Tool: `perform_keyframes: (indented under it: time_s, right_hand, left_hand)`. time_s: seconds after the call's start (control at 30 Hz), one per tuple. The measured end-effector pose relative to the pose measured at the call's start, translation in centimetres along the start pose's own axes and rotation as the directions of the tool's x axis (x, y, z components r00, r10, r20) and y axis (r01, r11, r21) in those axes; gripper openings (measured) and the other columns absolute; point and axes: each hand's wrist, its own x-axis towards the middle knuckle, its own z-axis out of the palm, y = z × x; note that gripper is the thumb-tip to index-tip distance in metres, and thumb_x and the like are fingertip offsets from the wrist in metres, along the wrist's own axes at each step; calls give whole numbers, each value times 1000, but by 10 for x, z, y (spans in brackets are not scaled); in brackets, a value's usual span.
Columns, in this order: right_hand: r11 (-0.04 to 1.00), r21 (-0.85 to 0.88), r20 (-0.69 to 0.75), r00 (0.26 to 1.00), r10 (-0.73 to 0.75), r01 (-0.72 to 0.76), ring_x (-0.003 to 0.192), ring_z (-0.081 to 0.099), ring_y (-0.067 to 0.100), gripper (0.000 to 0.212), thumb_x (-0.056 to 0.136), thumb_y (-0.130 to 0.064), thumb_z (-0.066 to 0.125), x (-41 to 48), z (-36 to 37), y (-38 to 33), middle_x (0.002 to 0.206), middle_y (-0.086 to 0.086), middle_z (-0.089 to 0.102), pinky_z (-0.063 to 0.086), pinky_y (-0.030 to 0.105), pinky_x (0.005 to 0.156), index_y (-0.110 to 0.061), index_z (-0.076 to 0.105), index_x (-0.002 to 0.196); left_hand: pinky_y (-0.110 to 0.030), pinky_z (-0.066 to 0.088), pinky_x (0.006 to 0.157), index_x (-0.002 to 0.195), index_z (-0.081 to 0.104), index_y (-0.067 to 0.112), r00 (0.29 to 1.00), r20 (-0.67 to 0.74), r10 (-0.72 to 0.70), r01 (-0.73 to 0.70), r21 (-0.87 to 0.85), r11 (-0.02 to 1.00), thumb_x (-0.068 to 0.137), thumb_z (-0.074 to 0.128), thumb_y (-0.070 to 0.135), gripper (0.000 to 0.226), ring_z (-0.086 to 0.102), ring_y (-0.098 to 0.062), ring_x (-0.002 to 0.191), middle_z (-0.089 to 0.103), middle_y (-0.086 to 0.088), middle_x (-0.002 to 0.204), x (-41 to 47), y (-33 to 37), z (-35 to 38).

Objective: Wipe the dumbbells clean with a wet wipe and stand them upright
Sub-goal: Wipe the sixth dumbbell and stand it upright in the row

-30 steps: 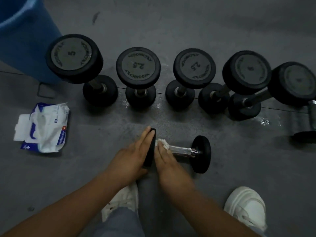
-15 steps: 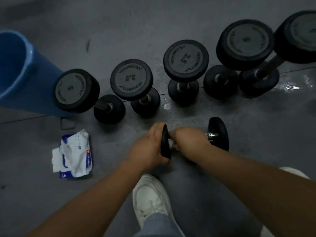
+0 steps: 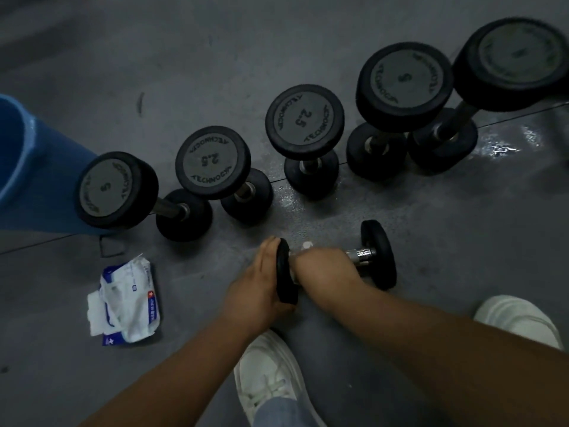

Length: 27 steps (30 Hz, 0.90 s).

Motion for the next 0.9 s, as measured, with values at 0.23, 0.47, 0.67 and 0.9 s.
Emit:
perform_keyframes:
  time_s: [0.23, 0.47, 0.67, 0.9]
  right_hand:
    - [997, 57, 87, 995, 39, -44, 108, 61, 27, 24, 94, -19, 52, 7, -5, -1, 118, 7, 63, 45, 33, 82, -16, 62, 116]
    - [992, 72, 164, 983, 88, -100, 111, 60, 27, 25, 92, -21, 56, 9, -6, -3, 120, 7, 62, 46, 34, 85, -18, 62, 116]
    - [996, 79, 100, 994, 43, -51, 104, 62, 27, 23, 95, -25, 51, -2, -2, -1, 117, 9, 60, 39, 31, 75, -20, 62, 115]
    - [989, 138, 17, 999, 46, -48, 100, 63, 27, 21, 94, -30, 52, -1, 0, 4, 110, 5, 63, 39, 31, 72, -25, 63, 111]
  left_hand:
    - [-30, 47, 92, 154, -1, 31, 1000, -19, 12, -13, -20, 1000, 64, 84, 37, 123, 43, -16, 135, 5, 12, 164, -3, -3, 4]
    - [-35, 48, 97, 156, 2, 29, 999, -34, -2, 1, -55, 998, 69, 81, 35, 118, 37, -15, 139, 0, 14, 164, -8, -2, 10]
    - [-27, 46, 88, 154, -3, 34, 999, -30, -12, 10, -54, 999, 71, 78, 35, 116, 44, -15, 133, -2, 17, 163, -9, -1, 10]
    - [-32, 50, 82, 153, -2, 34, 999, 10, -32, 32, -48, 998, 67, 82, 34, 120, 53, -19, 121, 2, 16, 163, -5, -1, 7]
